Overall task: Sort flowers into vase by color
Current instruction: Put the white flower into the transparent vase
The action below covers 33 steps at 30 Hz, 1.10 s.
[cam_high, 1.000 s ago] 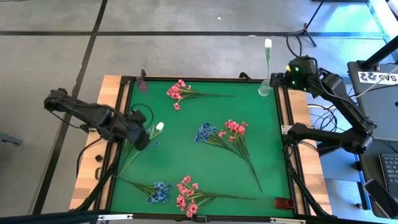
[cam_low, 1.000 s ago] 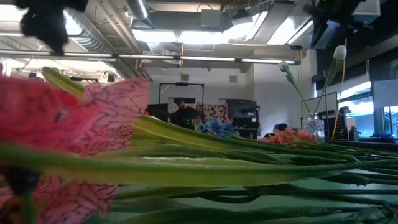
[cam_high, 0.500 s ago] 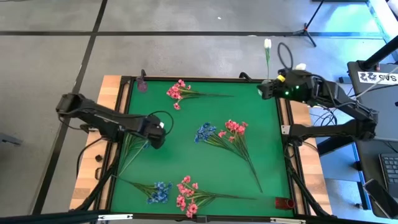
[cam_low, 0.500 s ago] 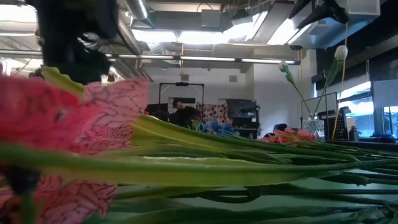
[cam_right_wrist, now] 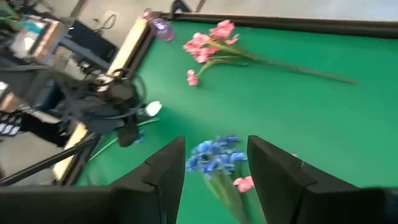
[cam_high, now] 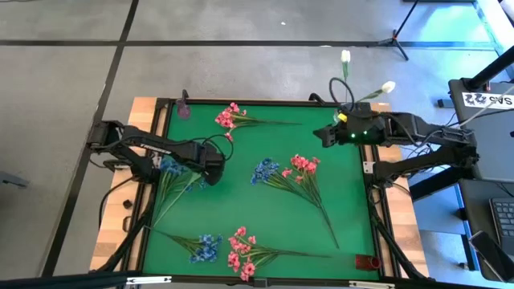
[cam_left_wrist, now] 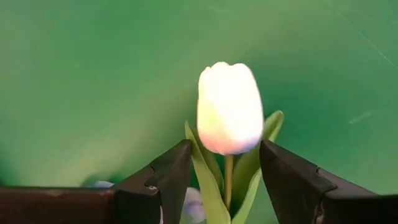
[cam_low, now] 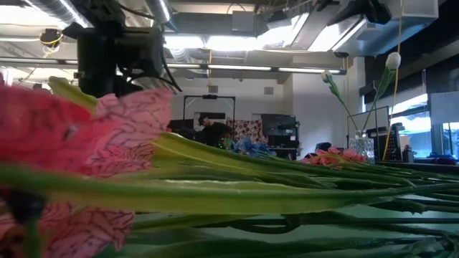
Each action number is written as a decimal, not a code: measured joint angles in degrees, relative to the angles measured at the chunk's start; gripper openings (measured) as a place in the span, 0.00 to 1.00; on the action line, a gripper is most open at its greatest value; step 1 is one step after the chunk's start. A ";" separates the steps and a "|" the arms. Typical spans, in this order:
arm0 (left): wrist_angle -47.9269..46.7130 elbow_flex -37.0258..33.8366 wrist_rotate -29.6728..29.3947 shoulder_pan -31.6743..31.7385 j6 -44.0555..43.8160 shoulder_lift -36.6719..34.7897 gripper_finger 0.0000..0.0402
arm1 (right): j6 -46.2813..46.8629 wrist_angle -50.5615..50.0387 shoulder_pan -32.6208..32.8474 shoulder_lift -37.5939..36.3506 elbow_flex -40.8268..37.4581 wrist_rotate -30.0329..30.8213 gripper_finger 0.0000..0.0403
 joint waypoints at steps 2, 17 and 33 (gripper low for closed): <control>0.09 0.00 1.54 0.00 -0.64 0.95 0.42 | 0.42 2.05 1.84 0.50 0.00 -0.03 0.43; -2.83 5.23 -0.80 -2.90 -2.41 0.43 0.04 | -5.19 10.62 5.94 0.96 -0.02 3.45 0.43; 43.85 22.14 -7.78 0.13 24.38 -16.34 0.04 | -31.27 42.06 5.83 13.78 -0.04 -4.59 0.51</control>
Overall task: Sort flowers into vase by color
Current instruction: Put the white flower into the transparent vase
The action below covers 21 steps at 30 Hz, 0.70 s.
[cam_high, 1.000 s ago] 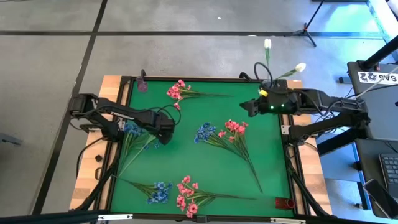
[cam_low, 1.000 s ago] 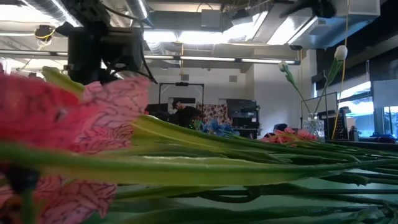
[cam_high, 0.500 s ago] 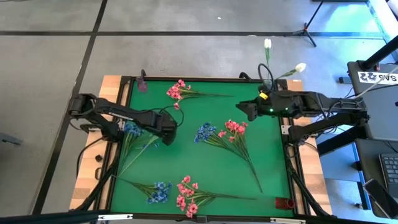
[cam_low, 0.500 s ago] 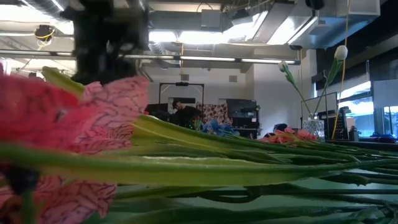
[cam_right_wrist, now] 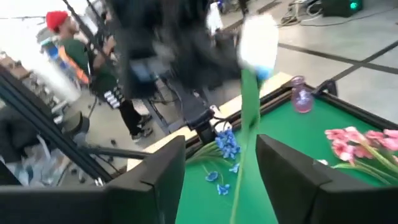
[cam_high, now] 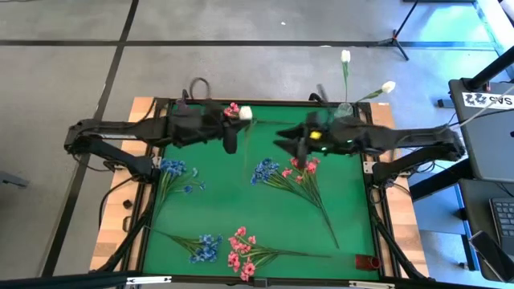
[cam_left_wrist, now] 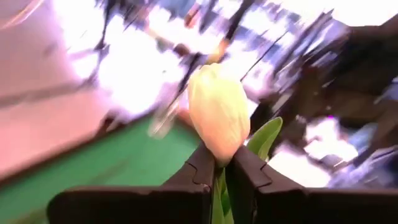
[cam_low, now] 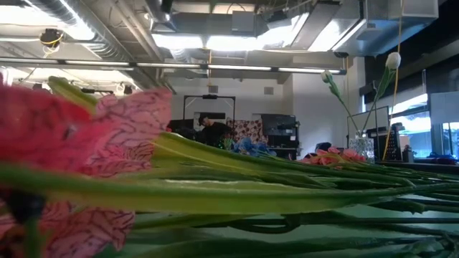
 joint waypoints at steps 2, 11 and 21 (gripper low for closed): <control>5.31 -0.07 2.49 -0.05 2.71 -0.02 0.04 | -1.31 3.26 -0.04 2.01 -0.02 -1.05 0.54; 18.78 -0.20 12.10 -3.15 12.08 3.49 0.04 | -5.84 14.88 -0.50 6.14 -0.02 -2.62 0.57; 21.36 -0.20 15.09 -3.78 11.91 5.47 0.07 | -7.59 14.78 -0.37 6.20 -0.02 -2.78 0.29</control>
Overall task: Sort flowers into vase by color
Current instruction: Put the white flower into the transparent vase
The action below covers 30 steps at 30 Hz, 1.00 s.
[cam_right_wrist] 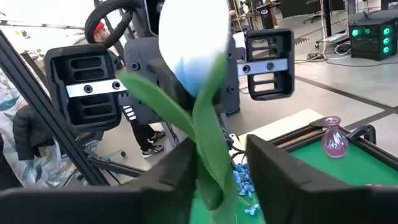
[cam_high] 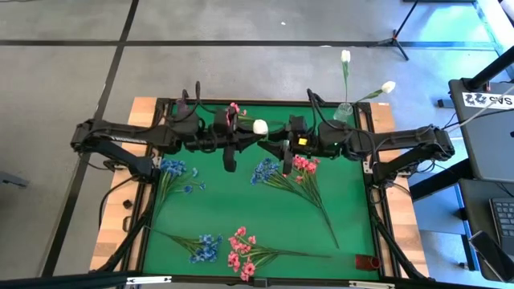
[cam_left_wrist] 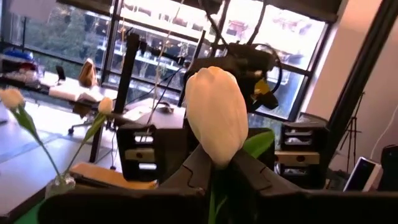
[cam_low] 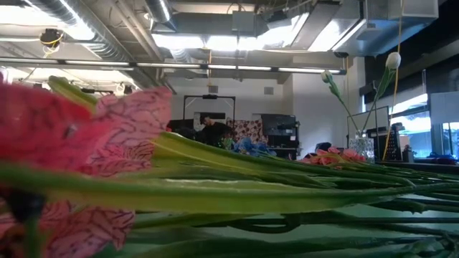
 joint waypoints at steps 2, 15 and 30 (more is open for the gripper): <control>-0.78 0.00 -0.89 0.00 -0.42 0.04 0.10 | -0.97 -0.08 -0.02 0.00 0.00 -1.35 0.18; -25.87 0.01 -1.92 -1.36 3.84 -13.66 0.40 | -4.43 -16.15 0.02 -11.19 0.00 23.63 0.02; -26.57 -2.10 -20.14 -12.33 6.70 -19.55 0.37 | -6.28 -38.99 -23.07 -23.10 -3.42 57.26 0.02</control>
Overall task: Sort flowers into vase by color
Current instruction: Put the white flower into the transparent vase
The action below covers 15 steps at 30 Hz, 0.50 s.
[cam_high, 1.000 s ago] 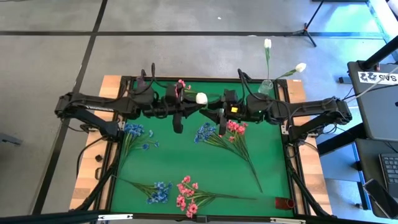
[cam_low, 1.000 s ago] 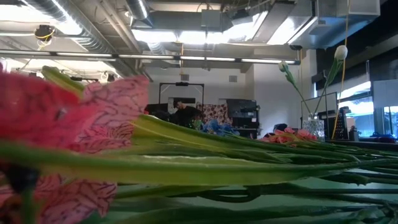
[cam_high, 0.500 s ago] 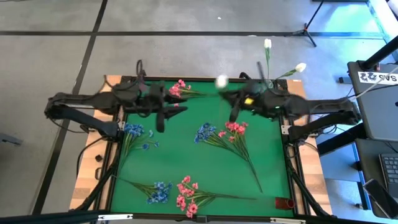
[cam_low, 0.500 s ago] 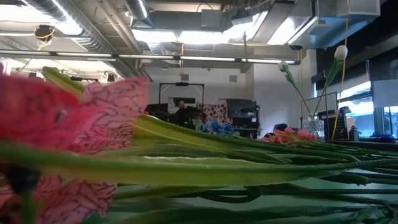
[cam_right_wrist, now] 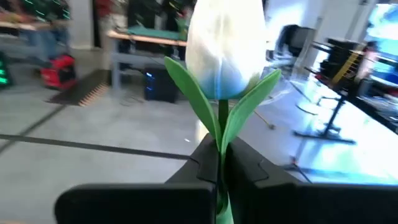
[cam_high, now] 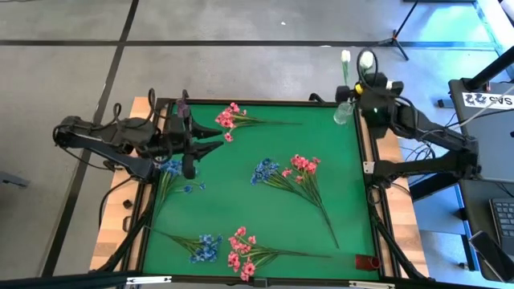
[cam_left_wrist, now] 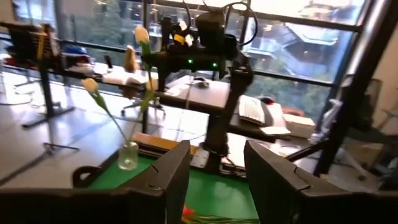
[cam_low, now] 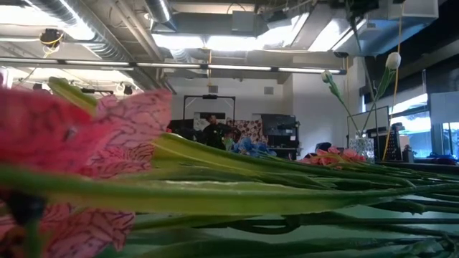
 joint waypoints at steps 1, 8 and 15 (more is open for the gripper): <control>0.11 -0.02 -0.34 0.00 0.15 0.39 0.37 | -0.54 0.32 -2.71 0.00 -0.36 -1.90 0.02; 0.17 -0.07 -2.61 0.22 -1.06 1.55 0.36 | -14.69 19.05 -18.10 0.09 -4.01 -15.12 0.02; -0.20 -0.07 -6.48 0.22 -2.50 1.56 0.36 | -20.09 29.30 -27.03 0.19 -7.16 -24.52 0.01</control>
